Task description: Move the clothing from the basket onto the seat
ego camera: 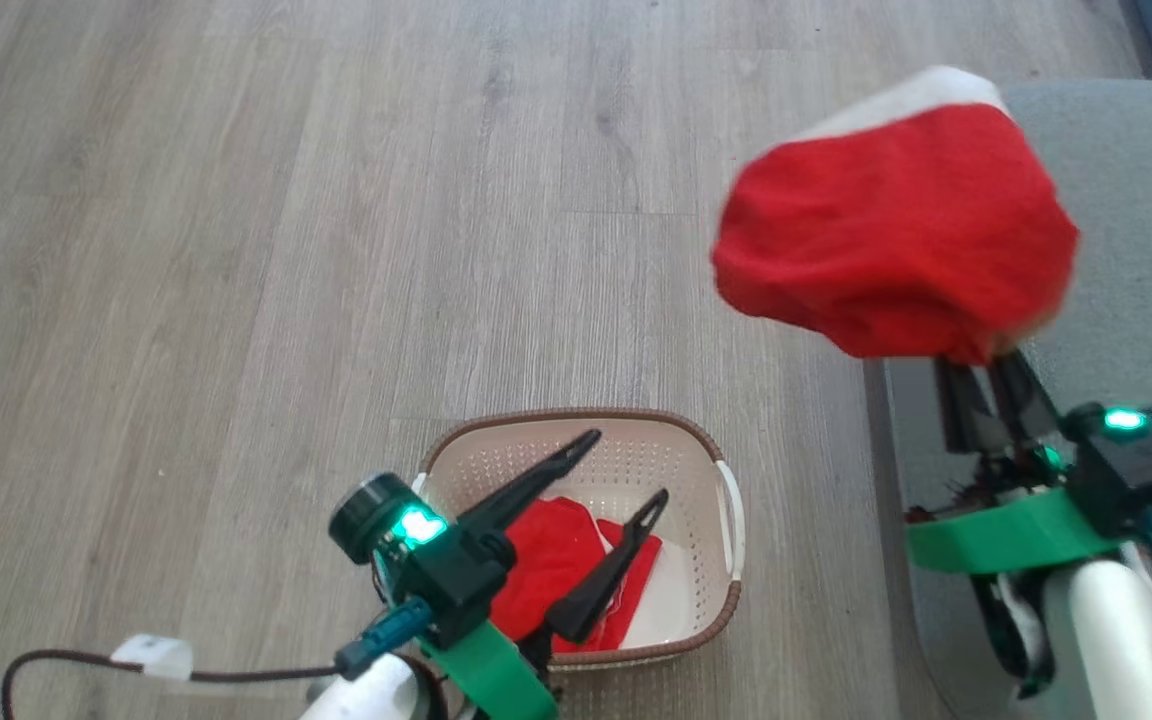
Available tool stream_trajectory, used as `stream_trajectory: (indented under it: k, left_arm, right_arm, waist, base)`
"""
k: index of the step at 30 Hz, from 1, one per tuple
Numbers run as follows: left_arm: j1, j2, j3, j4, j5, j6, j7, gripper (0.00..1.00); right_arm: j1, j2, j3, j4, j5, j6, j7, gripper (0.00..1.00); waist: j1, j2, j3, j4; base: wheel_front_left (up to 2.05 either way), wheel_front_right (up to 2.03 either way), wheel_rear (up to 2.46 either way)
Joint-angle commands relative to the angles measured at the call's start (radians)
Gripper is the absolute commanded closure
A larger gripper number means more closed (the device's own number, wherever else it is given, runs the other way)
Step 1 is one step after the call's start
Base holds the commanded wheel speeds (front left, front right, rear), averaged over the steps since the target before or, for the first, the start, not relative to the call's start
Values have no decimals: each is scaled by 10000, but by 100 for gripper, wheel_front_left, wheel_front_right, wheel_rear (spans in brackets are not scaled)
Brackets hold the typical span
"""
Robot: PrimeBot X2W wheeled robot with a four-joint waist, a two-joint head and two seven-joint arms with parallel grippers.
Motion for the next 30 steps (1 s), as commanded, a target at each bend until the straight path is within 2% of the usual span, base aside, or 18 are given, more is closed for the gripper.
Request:
stream_trajectory:
  k: [1,10,23,30]
  left_arm:
    - [-222,69,286,-174,-39,-8,-15,0]
    - [104,151,-3,568,-42,-8,-15,0]
    - [160,25,58,883,48,-8,-15,0]
    - [162,74,199,777,35,-8,-15,0]
  right_arm:
    - [-17,130,-105,-218,-89,-2,-65,100]
    - [467,396,-1282,428,412,-2,-65,100]
    - [426,470,-1690,735,391,-2,-65,100]
    - [248,478,-1935,388,314,-2,-65,100]
  waist:
    - [0,0,3,-31]
    - [0,0,35,-167]
    - [0,0,142,-369]
    - [0,0,334,-1134]
  base:
    - [0,0,0]
    - [0,0,0]
    - [0,0,0]
    - [0,0,0]
